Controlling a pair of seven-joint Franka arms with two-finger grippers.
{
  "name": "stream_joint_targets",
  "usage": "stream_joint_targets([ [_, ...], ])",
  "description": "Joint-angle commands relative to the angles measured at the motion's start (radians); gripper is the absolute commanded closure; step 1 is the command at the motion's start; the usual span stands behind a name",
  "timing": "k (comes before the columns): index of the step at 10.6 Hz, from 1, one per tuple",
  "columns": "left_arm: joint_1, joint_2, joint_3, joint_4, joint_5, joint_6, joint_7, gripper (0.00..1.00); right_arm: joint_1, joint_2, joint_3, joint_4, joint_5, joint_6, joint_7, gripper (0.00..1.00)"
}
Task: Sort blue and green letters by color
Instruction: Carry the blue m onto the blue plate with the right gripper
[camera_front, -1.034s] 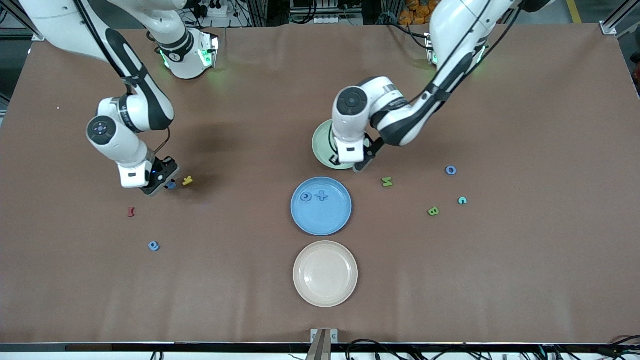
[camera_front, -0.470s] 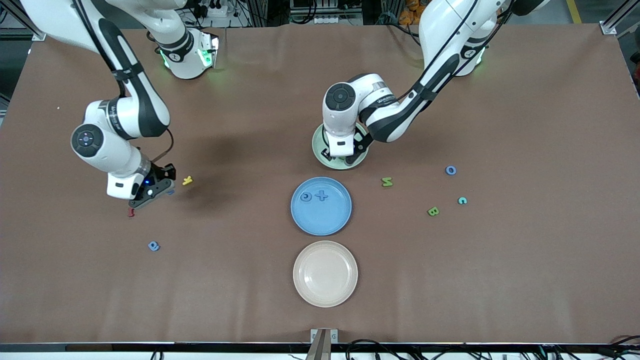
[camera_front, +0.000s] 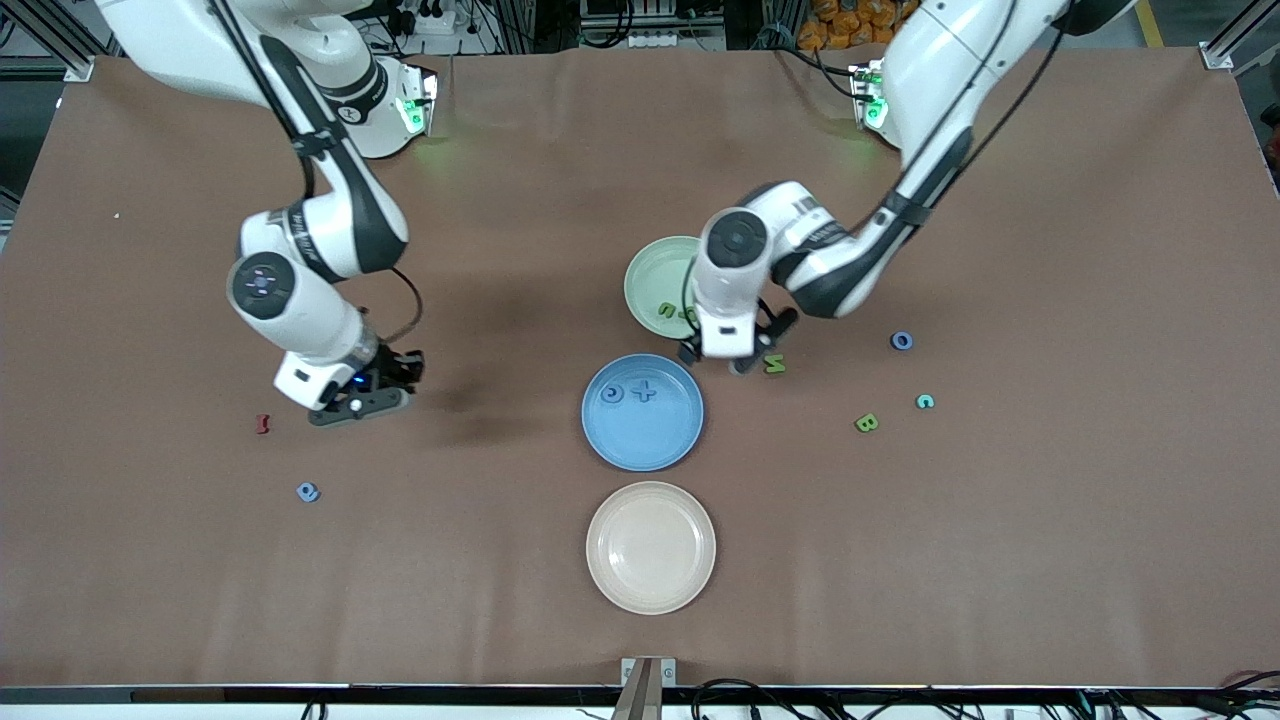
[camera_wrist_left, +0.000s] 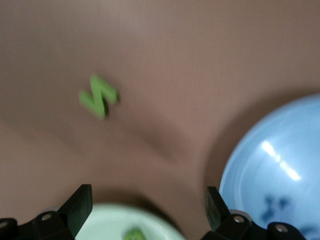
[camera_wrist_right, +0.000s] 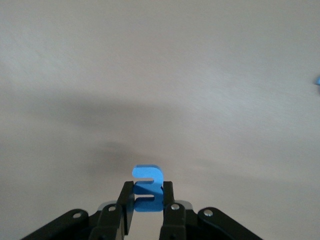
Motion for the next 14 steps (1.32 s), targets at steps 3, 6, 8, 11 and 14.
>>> stream_joint_targets([
  [3,0.198,0.009,-0.008,-0.018,0.113,0.011,0.084,0.00,0.213,0.241,-0.001,0.297,0.012,-0.013,0.396,0.89],
  [6,0.289,0.012,-0.008,-0.046,0.127,0.064,0.204,0.00,0.324,0.340,-0.001,0.432,0.004,-0.010,0.556,0.89],
  [8,0.343,0.031,-0.008,-0.046,0.168,0.075,0.270,0.00,0.380,0.392,-0.001,0.507,0.001,-0.007,0.616,0.88],
  [11,0.372,0.064,-0.006,-0.046,0.178,0.076,0.377,0.00,0.453,0.435,0.000,0.560,-0.005,-0.007,0.728,0.63],
  [14,0.409,0.072,-0.006,-0.043,0.213,0.096,0.417,0.00,0.444,0.423,0.000,0.552,-0.007,-0.036,0.764,0.00],
])
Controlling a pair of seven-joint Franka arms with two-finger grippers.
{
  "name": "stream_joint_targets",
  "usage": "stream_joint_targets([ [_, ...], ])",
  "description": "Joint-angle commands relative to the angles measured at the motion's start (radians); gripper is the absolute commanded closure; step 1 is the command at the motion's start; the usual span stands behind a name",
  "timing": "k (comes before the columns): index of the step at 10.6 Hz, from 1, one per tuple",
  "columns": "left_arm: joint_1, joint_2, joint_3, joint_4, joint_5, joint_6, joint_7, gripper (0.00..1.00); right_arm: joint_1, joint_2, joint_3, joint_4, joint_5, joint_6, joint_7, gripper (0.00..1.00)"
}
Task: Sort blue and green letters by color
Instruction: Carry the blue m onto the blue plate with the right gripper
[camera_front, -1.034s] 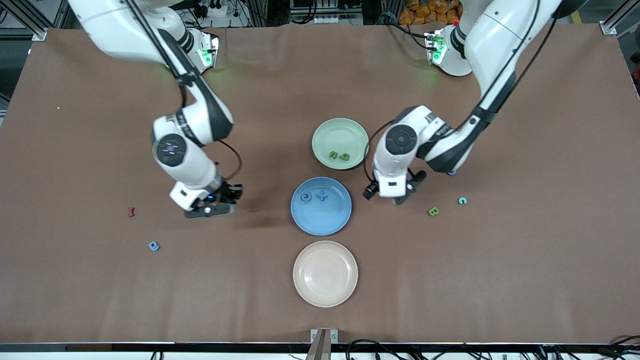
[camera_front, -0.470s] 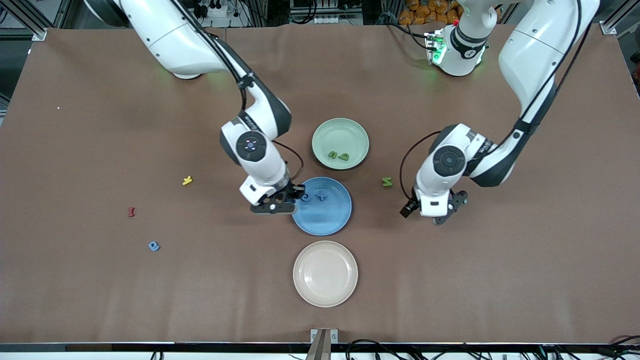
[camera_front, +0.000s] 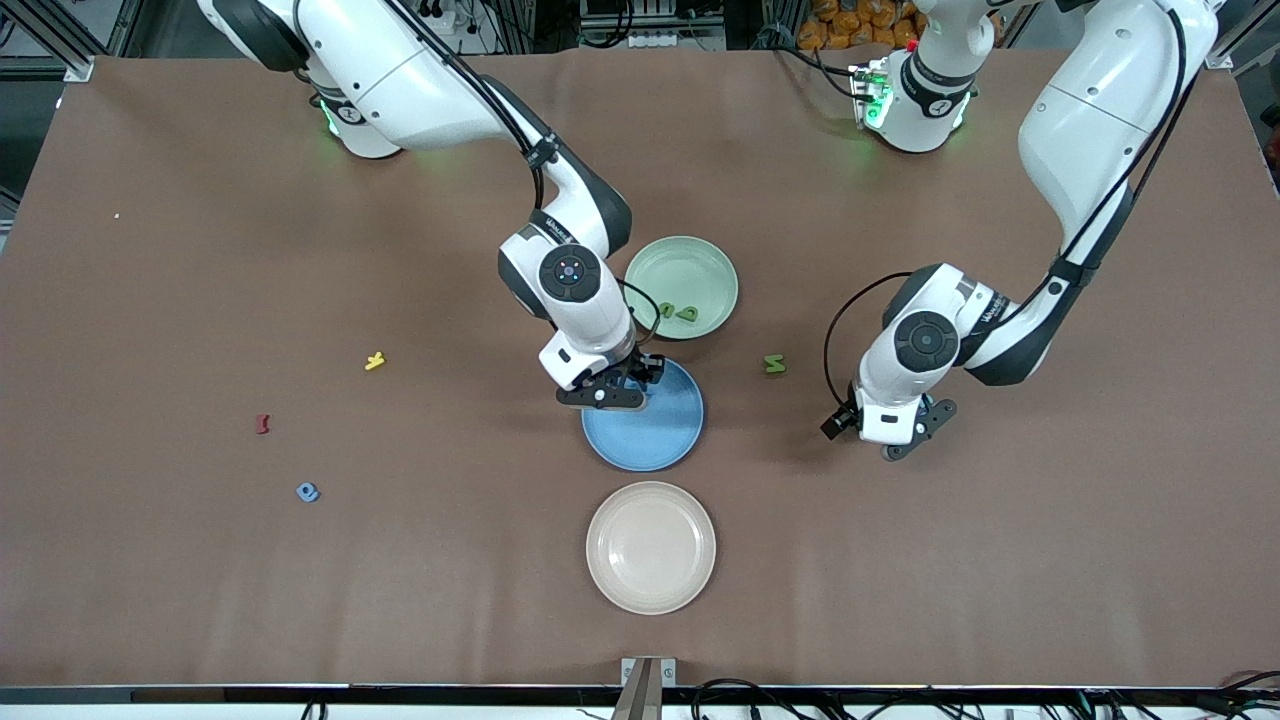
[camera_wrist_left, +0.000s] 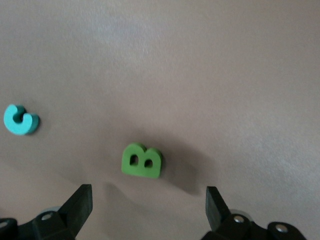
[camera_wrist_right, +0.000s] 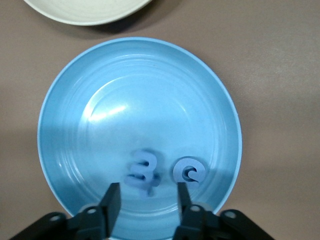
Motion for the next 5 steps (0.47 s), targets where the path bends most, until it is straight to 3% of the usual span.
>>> stream_joint_targets([
  [1,0.057,0.007,-0.012,-0.001,0.035,0.058,0.065,0.00,-0.033,-0.004,-0.001,0.030,-0.009,-0.099,-0.037,0.00],
  [5,0.060,0.026,-0.012,0.001,0.035,0.079,0.112,0.00,-0.201,-0.089,-0.001,0.024,-0.009,-0.286,-0.254,0.00],
])
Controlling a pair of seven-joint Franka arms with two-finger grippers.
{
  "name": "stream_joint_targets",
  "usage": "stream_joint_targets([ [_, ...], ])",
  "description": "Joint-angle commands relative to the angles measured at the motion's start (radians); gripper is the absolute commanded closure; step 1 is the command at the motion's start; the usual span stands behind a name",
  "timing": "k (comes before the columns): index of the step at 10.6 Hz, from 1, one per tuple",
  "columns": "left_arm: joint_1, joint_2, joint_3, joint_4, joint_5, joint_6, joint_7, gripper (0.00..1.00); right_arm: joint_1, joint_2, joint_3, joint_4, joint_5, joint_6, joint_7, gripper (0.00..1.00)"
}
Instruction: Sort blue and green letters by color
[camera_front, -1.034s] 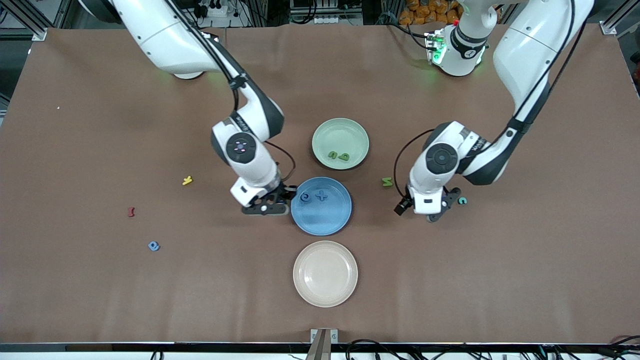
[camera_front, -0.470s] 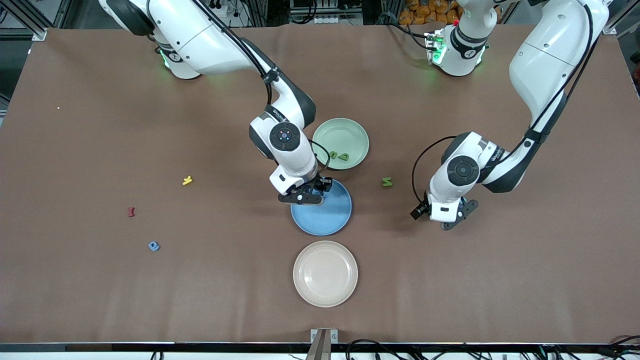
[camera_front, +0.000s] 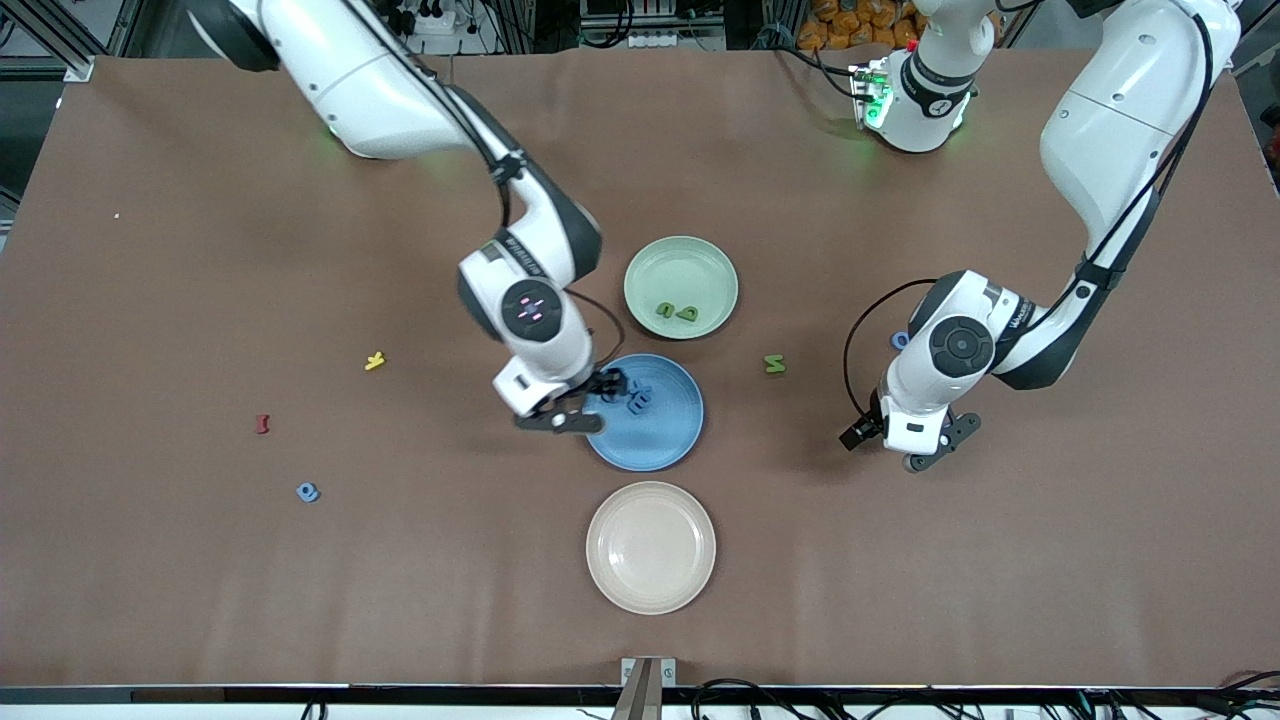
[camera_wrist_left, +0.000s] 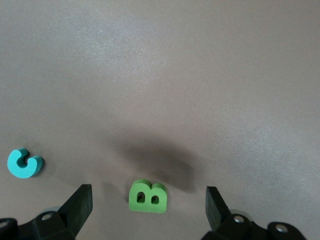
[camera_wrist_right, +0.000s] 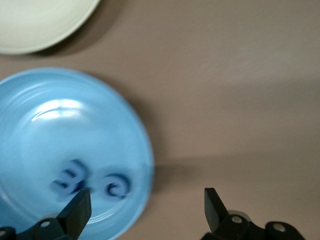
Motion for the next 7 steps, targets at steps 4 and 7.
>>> stream_joint_targets([
  [4,0.003,0.038,-0.010,0.005,0.050,0.014,0.030,0.00,-0.294,-0.085,-0.045,-0.015,-0.010,-0.137,-0.367,0.00],
  [7,0.004,0.040,-0.010,0.005,0.050,0.014,0.043,0.00,-0.402,-0.111,-0.069,-0.058,-0.013,-0.114,-0.425,0.00],
])
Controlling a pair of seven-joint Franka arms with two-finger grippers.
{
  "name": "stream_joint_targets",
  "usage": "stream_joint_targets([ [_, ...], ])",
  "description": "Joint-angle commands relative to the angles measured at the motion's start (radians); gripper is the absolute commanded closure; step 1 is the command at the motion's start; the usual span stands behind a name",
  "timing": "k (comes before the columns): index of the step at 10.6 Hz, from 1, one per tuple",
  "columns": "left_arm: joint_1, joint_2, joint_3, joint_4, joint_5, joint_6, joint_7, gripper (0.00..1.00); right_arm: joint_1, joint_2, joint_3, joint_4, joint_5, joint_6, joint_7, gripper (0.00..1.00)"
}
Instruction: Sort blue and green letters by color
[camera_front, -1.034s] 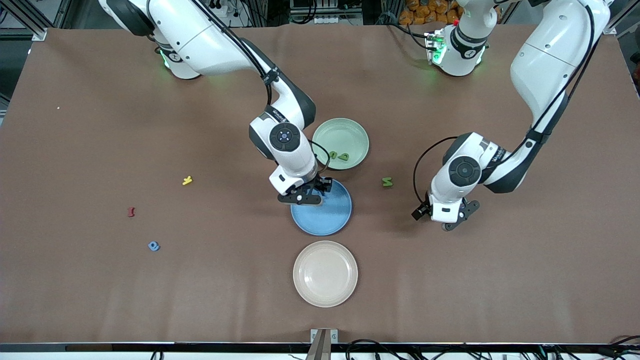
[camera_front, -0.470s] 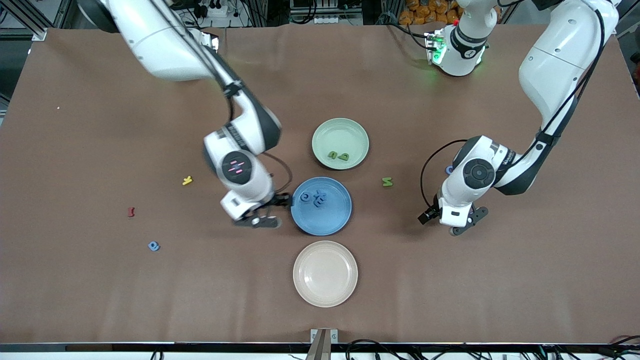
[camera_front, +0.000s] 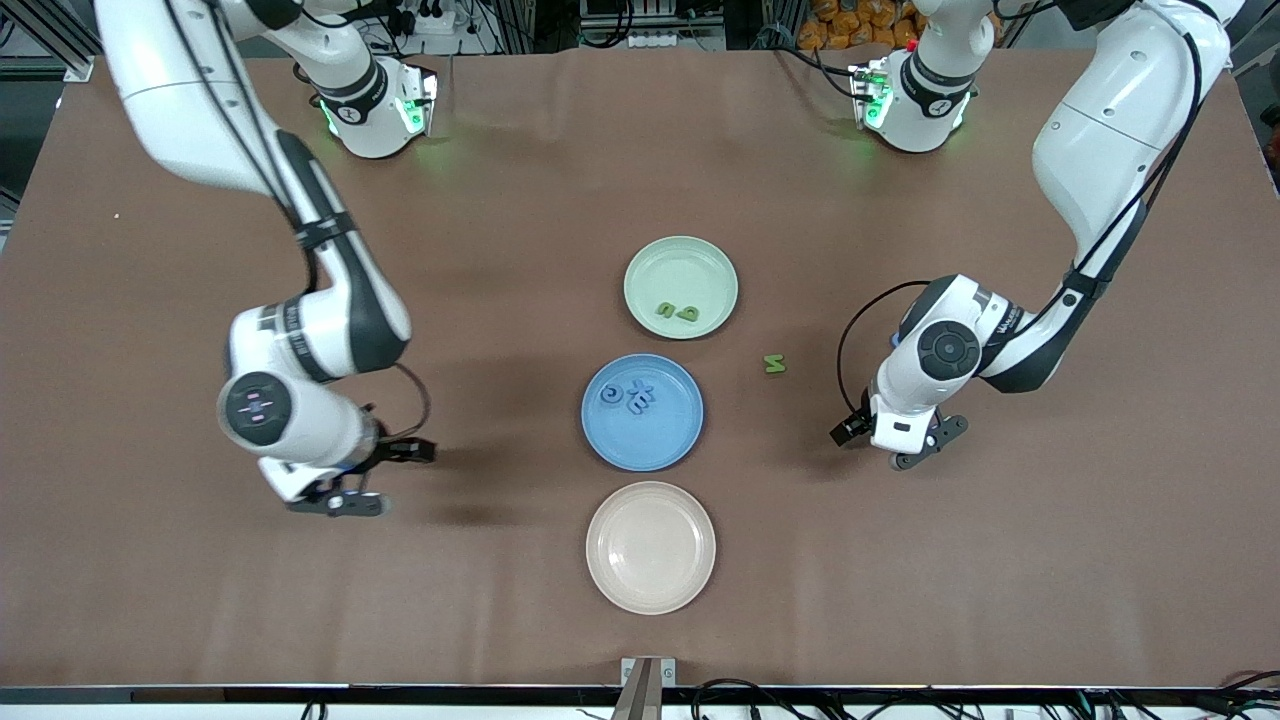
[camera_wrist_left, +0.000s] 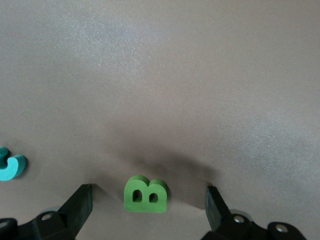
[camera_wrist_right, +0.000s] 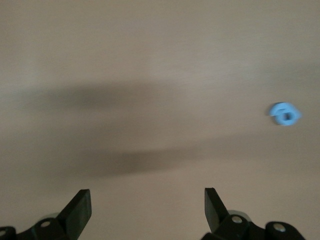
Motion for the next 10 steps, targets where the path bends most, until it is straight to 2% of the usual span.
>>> stream_joint_targets([
  [1,0.009,0.003,-0.007,0.005,0.028,0.009,0.016,0.00,-0.090,-0.061,-0.016,-0.095,-0.004,0.055,-0.082,0.00],
  [3,0.011,0.003,-0.007,0.005,0.028,0.007,0.016,0.00,-0.173,-0.081,-0.014,-0.172,0.007,0.153,-0.166,0.00],
  [8,0.009,0.003,-0.007,0.005,0.028,0.007,0.012,0.00,-0.245,0.000,-0.014,-0.178,0.008,0.302,-0.180,0.00],
  [9,0.011,0.002,-0.007,0.006,0.025,0.007,0.004,0.99,-0.248,0.015,-0.014,-0.186,0.008,0.343,-0.180,0.00],
  [10,0.009,0.003,-0.007,0.009,0.017,0.007,-0.005,1.00,-0.250,0.031,-0.014,-0.191,0.008,0.360,-0.180,0.00],
])
